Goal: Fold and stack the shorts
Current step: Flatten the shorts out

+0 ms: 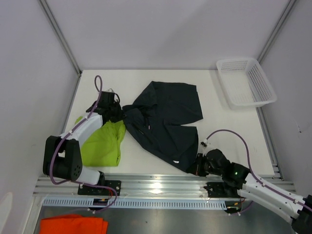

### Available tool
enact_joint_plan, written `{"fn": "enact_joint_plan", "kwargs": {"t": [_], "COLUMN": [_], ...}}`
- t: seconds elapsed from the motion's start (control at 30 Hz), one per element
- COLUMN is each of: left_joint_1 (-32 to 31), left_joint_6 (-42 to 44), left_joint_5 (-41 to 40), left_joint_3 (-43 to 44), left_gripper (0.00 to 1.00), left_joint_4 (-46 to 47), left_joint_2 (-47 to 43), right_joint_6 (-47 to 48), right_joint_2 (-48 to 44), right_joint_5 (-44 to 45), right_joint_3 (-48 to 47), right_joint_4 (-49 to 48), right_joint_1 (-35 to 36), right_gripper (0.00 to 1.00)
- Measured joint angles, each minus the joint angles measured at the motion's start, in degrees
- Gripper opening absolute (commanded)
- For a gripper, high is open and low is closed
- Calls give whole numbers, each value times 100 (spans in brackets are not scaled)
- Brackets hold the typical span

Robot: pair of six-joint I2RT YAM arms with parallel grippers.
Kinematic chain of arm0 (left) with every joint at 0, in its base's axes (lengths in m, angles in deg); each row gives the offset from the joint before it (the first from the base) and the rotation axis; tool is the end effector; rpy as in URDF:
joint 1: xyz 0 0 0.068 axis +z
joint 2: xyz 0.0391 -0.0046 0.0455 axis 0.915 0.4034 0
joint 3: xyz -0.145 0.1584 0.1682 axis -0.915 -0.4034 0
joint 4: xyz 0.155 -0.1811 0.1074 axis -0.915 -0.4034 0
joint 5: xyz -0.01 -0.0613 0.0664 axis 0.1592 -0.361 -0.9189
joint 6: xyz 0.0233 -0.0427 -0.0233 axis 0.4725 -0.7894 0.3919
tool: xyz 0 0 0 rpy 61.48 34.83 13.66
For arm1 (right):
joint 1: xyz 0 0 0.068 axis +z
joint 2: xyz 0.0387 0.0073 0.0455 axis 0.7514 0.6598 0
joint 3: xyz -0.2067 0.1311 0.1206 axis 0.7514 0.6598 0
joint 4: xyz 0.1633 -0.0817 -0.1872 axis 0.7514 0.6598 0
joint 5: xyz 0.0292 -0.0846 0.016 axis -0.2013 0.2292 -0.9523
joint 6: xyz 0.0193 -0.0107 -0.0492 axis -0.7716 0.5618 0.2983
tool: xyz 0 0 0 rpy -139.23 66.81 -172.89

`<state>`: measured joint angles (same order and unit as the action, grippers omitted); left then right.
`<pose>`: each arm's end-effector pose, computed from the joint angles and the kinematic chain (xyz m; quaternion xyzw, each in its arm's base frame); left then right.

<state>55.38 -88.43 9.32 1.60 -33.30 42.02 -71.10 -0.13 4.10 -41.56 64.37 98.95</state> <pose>0.2890 -0.0570 0.2238 -0.1810 0.9233 -0.1500 0.3037 0.0722 0.0945 0.1354 -0.0180 0.9060 0.3644 0.2145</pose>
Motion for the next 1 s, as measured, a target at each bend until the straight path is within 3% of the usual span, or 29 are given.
{"fn": "enact_joint_plan", "kwargs": {"t": [0.17, 0.57, 0.83, 1.0], "left_joint_1": [68, 313, 789, 1073], "left_joint_6": [2, -48, -317, -758], "left_joint_5": [37, 269, 861, 1392], "left_joint_3": [33, 422, 1786, 3029], "left_gripper": [0, 0, 0, 0], "left_joint_4": [0, -166, -507, -776], "left_joint_2": [66, 63, 11, 28], "right_joint_6": [22, 817, 2205, 3434], "right_joint_2": [-525, 15, 68, 461], "right_joint_5": [732, 2741, 3753, 3783], "right_joint_3": [-2, -363, -1163, -2245], "right_joint_4": [15, -562, -1370, -1818], "right_joint_1": [608, 1534, 1622, 1071], "right_gripper": [1, 0, 0, 0]}}
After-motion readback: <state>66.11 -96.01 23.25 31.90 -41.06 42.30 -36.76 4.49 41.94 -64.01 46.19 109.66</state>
